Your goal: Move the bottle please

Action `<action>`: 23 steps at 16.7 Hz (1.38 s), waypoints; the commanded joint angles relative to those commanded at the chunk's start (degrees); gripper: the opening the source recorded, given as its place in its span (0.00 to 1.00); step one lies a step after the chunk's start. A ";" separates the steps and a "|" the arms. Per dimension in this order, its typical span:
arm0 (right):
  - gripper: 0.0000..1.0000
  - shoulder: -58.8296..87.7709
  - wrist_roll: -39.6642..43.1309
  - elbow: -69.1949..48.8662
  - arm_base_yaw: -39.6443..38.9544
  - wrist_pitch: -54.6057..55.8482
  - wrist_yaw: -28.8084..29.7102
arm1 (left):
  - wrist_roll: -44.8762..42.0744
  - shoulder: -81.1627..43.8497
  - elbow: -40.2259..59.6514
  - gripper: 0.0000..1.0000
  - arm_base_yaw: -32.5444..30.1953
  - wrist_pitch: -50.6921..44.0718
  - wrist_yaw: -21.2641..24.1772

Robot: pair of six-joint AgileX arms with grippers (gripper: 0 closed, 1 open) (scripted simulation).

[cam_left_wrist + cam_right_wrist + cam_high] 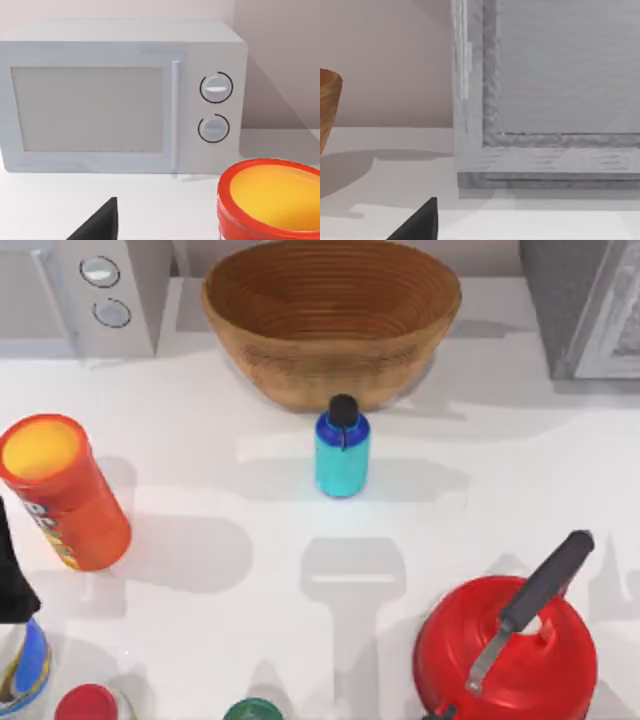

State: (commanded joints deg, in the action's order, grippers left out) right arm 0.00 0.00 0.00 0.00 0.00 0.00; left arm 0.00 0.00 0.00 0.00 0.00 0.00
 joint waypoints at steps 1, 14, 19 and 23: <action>1.00 0.00 0.00 0.00 0.00 0.00 0.00 | 0.00 0.00 0.00 1.00 0.00 0.00 0.00; 1.00 45.56 2.51 -27.18 -22.27 6.14 -0.02 | 0.00 0.00 0.00 1.00 0.00 0.00 0.00; 1.00 76.82 4.12 -40.25 -28.93 11.56 -3.81 | 0.00 0.00 0.00 1.00 0.00 0.00 0.00; 1.00 92.56 5.78 -45.91 -30.94 15.33 -7.78 | 0.00 0.00 0.00 1.00 0.00 0.00 0.00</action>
State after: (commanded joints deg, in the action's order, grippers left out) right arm 92.56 5.78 -45.91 -30.94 15.33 -7.78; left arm 0.00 0.00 0.00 0.00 0.00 0.00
